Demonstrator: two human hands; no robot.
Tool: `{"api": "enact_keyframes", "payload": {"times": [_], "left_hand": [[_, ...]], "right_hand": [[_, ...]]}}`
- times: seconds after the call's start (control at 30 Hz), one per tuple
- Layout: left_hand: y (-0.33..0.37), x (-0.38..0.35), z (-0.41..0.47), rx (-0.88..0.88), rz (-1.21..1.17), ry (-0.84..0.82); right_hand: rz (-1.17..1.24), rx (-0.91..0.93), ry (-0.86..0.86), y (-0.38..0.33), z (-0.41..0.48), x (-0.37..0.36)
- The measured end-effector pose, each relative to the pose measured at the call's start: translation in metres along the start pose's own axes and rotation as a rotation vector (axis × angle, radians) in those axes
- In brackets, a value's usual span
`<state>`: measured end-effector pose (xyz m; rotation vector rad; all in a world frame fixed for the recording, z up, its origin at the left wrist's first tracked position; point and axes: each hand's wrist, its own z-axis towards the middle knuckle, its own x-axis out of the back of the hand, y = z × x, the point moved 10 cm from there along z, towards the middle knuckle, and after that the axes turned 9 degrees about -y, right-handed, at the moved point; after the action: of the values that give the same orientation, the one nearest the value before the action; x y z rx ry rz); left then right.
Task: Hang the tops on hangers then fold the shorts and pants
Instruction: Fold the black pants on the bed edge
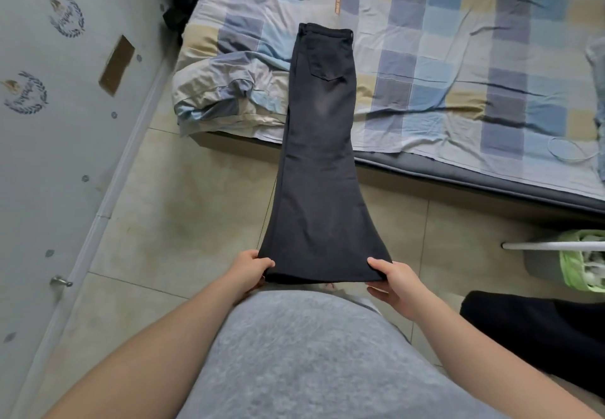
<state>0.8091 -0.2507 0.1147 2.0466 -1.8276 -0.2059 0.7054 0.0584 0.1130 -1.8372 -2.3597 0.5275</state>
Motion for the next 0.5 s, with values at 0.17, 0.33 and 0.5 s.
{"api": "enact_keyframes", "payload": {"times": [0.17, 0.33, 0.5], "left_hand": [[0.017, 0.003, -0.002, -0.027, 0.034, 0.003], [0.069, 0.016, 0.01, -0.066, -0.002, -0.008], [0.148, 0.035, 0.049, -0.086, -0.299, -0.003]], "right_hand": [[-0.004, 0.024, -0.008, -0.014, -0.005, 0.0], [0.035, 0.094, -0.012, -0.081, 0.005, -0.008], [0.078, 0.143, 0.003, -0.178, 0.032, -0.018]]}}
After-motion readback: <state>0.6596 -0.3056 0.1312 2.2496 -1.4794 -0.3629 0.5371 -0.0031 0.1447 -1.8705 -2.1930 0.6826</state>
